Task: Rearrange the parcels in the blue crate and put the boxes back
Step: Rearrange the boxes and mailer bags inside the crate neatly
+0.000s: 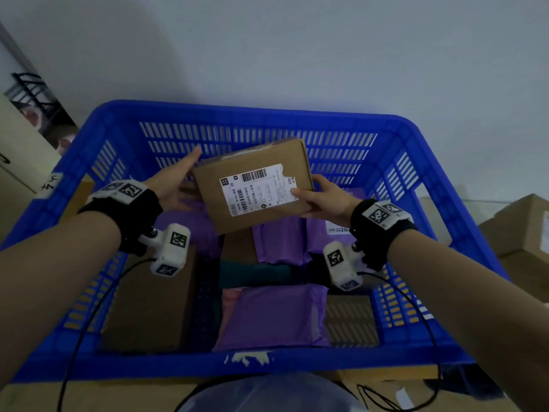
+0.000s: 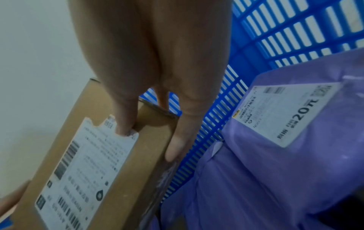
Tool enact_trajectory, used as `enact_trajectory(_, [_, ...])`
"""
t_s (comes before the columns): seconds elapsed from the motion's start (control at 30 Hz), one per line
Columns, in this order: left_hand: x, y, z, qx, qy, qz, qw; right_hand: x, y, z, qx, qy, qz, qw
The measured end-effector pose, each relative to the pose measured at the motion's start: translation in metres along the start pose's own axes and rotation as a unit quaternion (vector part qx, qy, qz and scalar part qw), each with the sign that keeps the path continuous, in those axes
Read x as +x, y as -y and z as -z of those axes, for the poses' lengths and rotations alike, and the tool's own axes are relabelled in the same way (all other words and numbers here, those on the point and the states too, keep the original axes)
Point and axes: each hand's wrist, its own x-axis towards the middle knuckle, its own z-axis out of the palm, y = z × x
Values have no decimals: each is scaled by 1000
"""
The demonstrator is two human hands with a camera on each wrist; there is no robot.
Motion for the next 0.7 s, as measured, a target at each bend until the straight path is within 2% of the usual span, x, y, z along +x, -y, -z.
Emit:
enact_trajectory(0.1, [-4, 6, -10, 0, 33, -7, 999, -1, -10, -6, -35, -35, -3, 999])
enact_trajectory(0.17, [1, 12, -13, 42, 23, -19, 999, -2, -14, -10, -49, -40, -18, 998])
enact_trajectory(0.3, [18, 25, -16, 88, -29, -6, 996, -2, -22, -16, -50, -28, -66, 996])
enact_trajectory(0.57, [32, 40, -32, 111, -22, 26, 993, 1, -33, -9, -66, -17, -161, 985])
enact_trajectory(0.7, [39, 47, -34, 144, 7, 32, 989, 2, -36, -3, -104, -12, -176, 979])
